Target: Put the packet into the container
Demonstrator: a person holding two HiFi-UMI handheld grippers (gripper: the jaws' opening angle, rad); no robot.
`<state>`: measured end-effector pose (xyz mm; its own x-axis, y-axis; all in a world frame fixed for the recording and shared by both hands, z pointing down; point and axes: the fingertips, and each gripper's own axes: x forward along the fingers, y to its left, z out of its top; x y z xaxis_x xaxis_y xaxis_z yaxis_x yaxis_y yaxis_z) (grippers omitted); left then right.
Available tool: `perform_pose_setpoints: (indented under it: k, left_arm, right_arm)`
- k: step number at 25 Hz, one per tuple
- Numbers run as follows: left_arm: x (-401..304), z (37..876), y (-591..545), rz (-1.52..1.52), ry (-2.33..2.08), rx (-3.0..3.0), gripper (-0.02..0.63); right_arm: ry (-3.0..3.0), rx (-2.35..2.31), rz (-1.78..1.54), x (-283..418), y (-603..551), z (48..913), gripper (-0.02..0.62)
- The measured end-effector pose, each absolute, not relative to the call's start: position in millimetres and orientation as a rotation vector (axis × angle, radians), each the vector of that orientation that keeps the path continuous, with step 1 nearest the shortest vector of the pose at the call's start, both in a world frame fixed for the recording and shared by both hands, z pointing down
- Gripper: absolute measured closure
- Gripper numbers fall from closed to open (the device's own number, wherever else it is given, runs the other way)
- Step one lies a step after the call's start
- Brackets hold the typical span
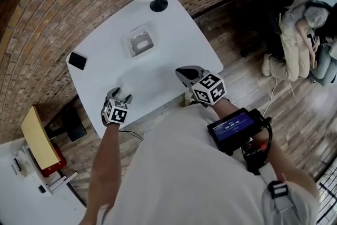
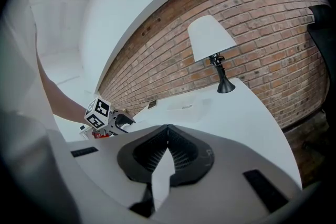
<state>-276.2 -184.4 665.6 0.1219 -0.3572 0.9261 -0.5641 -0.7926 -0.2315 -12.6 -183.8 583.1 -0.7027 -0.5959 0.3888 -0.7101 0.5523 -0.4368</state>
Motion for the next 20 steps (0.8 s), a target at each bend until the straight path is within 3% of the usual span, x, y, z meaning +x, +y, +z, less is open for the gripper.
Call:
perform_pose_setpoints:
  k: [20]
  left_arm:
    - [-201, 598, -226, 1.487, -0.962, 2.428, 0.327]
  right_arm:
    - [-2.601, 1.112, 0.897, 1, -193, 588, 0.588]
